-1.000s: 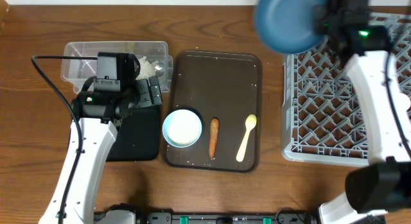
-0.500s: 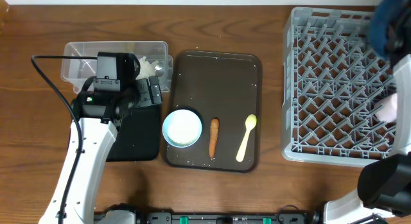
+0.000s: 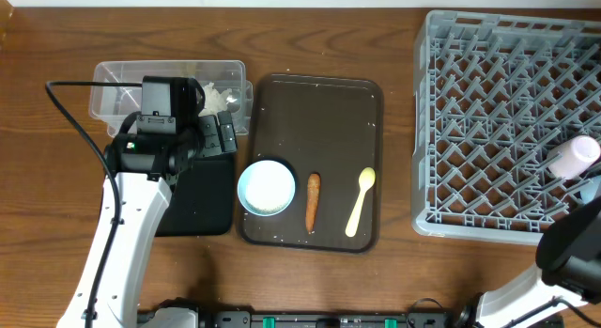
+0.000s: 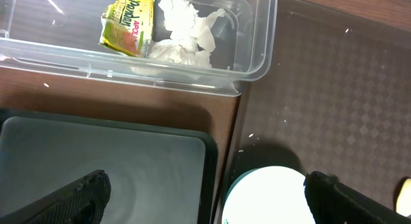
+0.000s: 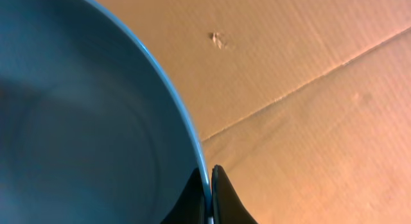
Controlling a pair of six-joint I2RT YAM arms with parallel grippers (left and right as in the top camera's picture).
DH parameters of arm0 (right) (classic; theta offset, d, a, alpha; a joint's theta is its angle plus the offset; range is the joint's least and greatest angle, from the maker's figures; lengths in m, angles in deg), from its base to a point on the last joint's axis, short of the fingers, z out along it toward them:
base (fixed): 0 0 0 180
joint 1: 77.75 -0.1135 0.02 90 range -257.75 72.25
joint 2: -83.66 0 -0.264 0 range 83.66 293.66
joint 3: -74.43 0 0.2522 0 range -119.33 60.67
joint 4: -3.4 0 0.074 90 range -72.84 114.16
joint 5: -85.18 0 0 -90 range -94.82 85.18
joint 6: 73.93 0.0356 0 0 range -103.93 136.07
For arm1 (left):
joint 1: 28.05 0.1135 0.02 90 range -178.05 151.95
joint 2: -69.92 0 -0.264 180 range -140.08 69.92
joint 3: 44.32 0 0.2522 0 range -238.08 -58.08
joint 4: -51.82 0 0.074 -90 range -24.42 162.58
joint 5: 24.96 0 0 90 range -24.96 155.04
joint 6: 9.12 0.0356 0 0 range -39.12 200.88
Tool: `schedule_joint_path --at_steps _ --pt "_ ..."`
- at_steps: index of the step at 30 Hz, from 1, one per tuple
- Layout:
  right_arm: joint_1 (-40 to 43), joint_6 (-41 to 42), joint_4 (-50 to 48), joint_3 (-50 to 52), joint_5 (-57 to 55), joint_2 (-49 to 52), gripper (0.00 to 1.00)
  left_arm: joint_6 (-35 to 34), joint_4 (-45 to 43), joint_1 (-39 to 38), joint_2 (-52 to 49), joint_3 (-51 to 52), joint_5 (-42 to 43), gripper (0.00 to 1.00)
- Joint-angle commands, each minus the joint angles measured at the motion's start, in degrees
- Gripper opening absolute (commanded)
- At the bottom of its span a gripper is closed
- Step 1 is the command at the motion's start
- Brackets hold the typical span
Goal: Sort waste into correct bins and load items into the dishwasher rack
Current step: 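Lift blue bowl with right gripper and set it in dish rack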
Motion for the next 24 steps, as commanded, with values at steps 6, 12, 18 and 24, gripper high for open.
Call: schedule_joint_path --at_steps 6,12,18,24 --pt "2.9 -17.4 -10.6 -0.3 -1.0 7.2 0.01 0.5 0.0 0.3 0.0 0.0 -1.1 0.98" --pt "2.7 -23.9 -16.3 -0.3 -1.0 11.4 0.01 0.5 -0.5 0.3 0.0 0.0 -1.1 0.98" --pt "1.2 -23.7 -16.3 -0.3 -0.8 14.6 0.01 0.5 -0.7 0.3 0.0 0.0 -1.1 0.98" --pt "-0.9 -21.4 -13.4 -0.3 -0.8 16.5 0.01 0.5 -0.7 0.3 0.0 0.0 -1.1 0.98"
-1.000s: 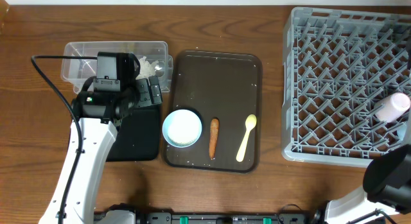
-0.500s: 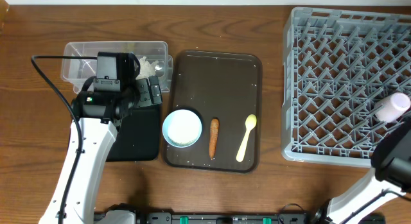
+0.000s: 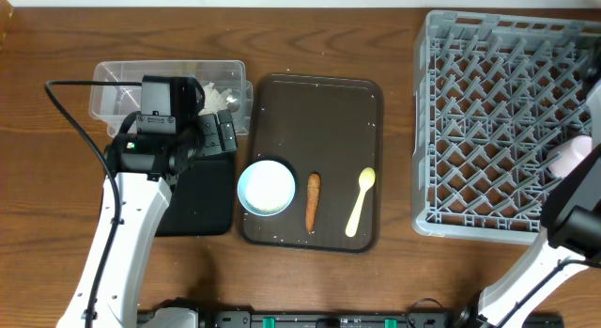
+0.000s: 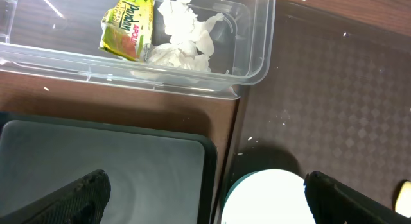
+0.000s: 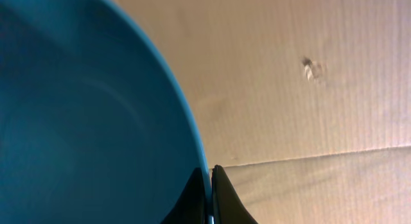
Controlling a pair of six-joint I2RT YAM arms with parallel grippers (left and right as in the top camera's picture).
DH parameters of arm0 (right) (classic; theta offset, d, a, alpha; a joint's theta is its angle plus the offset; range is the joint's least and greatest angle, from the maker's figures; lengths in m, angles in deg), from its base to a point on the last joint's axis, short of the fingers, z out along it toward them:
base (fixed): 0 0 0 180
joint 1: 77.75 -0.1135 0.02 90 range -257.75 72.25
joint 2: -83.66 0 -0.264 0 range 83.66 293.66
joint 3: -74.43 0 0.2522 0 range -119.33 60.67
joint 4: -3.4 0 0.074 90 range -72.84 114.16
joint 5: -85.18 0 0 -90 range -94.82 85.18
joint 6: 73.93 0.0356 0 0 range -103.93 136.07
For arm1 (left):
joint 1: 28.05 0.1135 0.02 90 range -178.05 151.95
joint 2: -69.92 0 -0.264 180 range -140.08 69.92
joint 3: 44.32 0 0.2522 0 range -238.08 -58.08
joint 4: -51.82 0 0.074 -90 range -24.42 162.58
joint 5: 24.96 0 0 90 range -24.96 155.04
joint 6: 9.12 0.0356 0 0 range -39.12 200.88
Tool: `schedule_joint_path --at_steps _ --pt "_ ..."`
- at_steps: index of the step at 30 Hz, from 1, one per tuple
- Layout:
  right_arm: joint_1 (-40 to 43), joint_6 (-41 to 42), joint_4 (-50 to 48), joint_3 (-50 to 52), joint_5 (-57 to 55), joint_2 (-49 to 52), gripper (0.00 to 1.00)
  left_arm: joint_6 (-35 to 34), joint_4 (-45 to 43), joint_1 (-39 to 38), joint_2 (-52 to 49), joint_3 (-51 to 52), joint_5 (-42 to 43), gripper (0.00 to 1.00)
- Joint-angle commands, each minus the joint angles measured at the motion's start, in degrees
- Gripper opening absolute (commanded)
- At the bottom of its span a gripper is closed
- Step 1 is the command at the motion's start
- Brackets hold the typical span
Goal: Sort waste into correct bins and load items into the dishwasher rack
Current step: 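Lift blue bowl with right gripper and set it in dish rack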
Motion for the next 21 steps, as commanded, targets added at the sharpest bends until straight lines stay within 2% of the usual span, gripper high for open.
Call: schedule_joint_path --at_steps 1,4,8,10,13,17,21 --pt "-1.9 2.6 2.4 -0.3 -0.4 2.1 0.01 0.5 -0.1 0.3 0.0 0.0 -1.1 0.98" --pt "-3.0 6.1 5.8 -0.3 -0.4 2.1 0.01 0.5 -0.1 0.3 0.0 0.0 -1.1 0.98" --pt "-4.3 9.5 11.1 -0.3 -0.2 2.1 0.07 0.5 0.0 0.3 0.0 0.0 -1.1 0.98" --pt "-4.9 12.4 15.0 -0.3 -0.2 2.1 0.15 0.5 0.0 0.3 0.0 0.0 -1.1 0.98" --pt "-5.8 16.9 21.2 -0.3 -0.2 2.1 0.34 0.5 0.0 0.3 0.0 0.0 -1.1 0.98" --pt "-6.5 24.4 28.5 -0.3 -0.2 2.1 0.43 0.5 0.0 0.3 0.0 0.0 -1.1 0.98" --pt "-6.5 27.8 31.1 -0.3 -1.8 1.9 0.53 0.5 0.0 0.3 0.0 0.0 -1.1 0.98"
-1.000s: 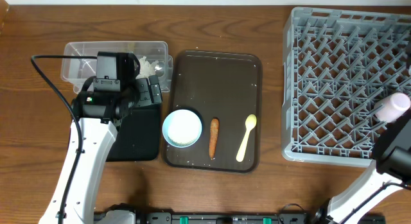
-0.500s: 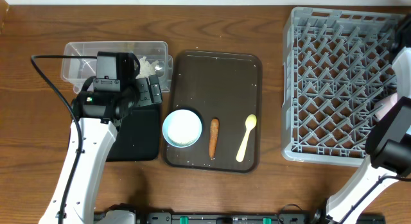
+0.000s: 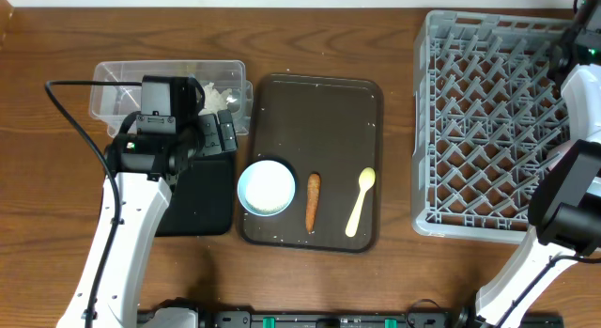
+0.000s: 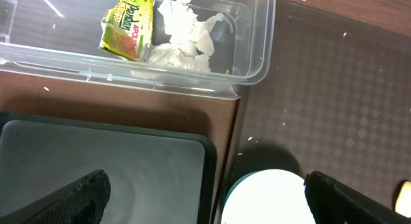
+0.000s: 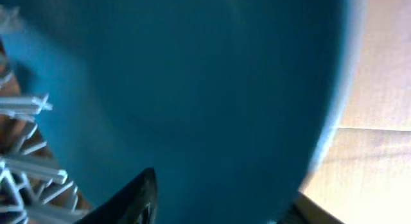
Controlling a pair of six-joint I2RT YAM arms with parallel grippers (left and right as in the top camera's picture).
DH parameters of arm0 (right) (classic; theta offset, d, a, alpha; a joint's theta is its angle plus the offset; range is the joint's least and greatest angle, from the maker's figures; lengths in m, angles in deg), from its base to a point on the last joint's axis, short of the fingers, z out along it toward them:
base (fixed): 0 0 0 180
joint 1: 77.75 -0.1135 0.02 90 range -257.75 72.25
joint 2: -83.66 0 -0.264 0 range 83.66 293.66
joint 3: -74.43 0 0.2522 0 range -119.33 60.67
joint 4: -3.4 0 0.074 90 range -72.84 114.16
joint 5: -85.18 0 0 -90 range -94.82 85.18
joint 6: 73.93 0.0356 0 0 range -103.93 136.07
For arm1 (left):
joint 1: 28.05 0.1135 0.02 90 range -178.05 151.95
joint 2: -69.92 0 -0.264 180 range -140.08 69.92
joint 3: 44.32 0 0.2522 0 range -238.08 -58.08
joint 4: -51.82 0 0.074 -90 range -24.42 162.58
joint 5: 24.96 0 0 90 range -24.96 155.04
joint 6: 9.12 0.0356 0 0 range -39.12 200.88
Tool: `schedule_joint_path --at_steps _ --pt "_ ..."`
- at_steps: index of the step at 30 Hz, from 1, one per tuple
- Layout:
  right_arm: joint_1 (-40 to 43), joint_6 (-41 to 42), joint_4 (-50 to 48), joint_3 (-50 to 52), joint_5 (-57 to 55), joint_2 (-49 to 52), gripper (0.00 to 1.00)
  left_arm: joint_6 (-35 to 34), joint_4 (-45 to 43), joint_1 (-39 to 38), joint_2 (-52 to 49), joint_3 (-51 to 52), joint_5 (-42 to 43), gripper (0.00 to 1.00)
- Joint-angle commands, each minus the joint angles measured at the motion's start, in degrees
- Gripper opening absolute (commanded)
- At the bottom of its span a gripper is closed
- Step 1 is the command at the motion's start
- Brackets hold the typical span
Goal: Sort waste into correct bins and load items into the dishwasher rack
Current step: 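Lift blue bowl with right gripper and set it in dish rack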
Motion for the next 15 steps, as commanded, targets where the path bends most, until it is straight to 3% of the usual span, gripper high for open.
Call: schedule_joint_path --at_steps 1,8,15 --pt "-0.7 5.8 1.0 0.7 2.0 1.3 0.55 0.5 0.0 0.3 0.0 0.0 -1.1 0.98" --pt "-2.1 6.8 0.7 0.7 7.0 -5.7 0.72 0.5 0.0 0.3 0.0 0.0 -1.1 0.98" --pt "-4.0 12.0 3.7 0.7 20.4 -16.6 0.85 0.5 0.2 0.3 0.0 0.0 -1.1 0.98"
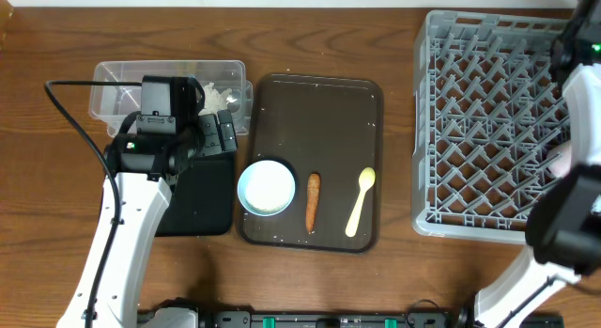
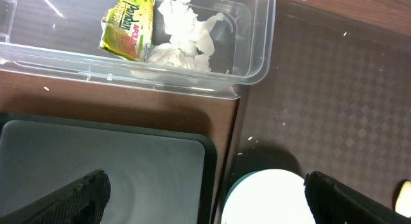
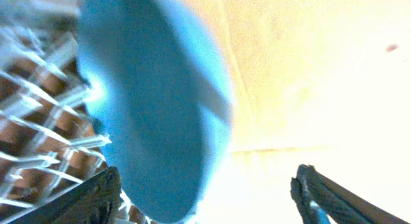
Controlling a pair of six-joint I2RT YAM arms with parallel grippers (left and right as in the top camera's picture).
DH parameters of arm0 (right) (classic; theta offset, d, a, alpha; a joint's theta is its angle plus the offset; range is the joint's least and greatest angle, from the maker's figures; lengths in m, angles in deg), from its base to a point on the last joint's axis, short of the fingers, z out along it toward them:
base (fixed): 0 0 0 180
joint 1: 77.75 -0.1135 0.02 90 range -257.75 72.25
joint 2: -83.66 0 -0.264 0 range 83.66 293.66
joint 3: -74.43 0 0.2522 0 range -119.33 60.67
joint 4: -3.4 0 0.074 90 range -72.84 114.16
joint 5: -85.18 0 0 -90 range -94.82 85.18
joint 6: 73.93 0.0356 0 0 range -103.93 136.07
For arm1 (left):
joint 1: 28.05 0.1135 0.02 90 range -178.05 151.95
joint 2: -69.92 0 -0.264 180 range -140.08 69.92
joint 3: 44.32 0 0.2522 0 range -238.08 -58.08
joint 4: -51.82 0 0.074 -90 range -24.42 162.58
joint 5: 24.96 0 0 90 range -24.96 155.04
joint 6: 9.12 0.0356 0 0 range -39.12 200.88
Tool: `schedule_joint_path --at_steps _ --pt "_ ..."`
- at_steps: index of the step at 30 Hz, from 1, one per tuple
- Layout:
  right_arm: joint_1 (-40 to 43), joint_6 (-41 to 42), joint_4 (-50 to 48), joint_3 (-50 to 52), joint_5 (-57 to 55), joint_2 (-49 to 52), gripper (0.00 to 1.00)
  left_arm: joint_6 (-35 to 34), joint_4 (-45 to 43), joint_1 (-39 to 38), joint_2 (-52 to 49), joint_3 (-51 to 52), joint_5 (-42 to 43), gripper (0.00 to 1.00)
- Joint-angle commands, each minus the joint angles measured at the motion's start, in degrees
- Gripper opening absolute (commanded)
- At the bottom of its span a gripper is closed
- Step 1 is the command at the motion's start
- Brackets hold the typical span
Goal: Sort waste into correct bins and load items into the dishwasher rack
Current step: 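Lift blue bowl with right gripper and set it in dish rack, then move right gripper to yellow spoon on tray and grasp it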
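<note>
A blue dish (image 3: 148, 121) stands on edge among the tines of the grey dishwasher rack (image 1: 498, 131). My right gripper (image 3: 205, 185) is open and wide apart, the dish just ahead of its left finger. In the overhead view that arm reaches past the rack's far right corner. On the brown tray (image 1: 319, 102) lie a pale bowl (image 1: 266, 187), a carrot (image 1: 313, 201) and a cream spoon (image 1: 361, 201). My left gripper (image 2: 209, 203) hangs open over the black bin's right edge and the bowl (image 2: 270, 198), holding nothing.
A clear bin (image 2: 128, 51) at the back left holds a green wrapper (image 2: 125, 25) and crumpled tissue (image 2: 183, 34). The black bin (image 1: 202, 201) sits in front of it, against the tray's left side. Beyond the rack lies tan cardboard (image 3: 308, 70).
The blue dish filled the right wrist view close up; now it stands apart on edge in the rack, and the right jaws are spread wide. The left arm is unmoved.
My right gripper was shut on the blue dish's rim over cardboard, by the rack's front right. It stayed shut on it further along the rack's right side. Then the dish was at the tines near the far corner. Now it stands in the rack, released.
</note>
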Motion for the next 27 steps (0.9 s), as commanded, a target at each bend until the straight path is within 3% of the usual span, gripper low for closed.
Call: schedule_joint_path --at_steps 1,9,12,18,27 --pt "-1.5 4.7 2.6 -0.3 10.9 -7.5 0.85 0.5 0.2 0.3 0.0 0.0 -1.1 0.98" --pt "-6.4 19.4 20.7 -0.3 49.4 -12.0 0.71 0.5 0.2 0.3 0.0 0.0 -1.1 0.98" --pt "-9.5 23.5 27.6 -0.3 60.8 -11.2 0.71 0.6 0.2 0.3 0.0 0.0 -1.1 0.98" --pt "-19.9 31.6 38.5 2.1 63.5 -9.8 0.68 0.6 0.0 0.3 -0.1 0.0 -1.1 0.98" --pt "-35.9 45.8 37.9 15.5 55.6 -9.8 0.69 0.5 0.2 0.3 -1.9 0.1 -1.1 0.98"
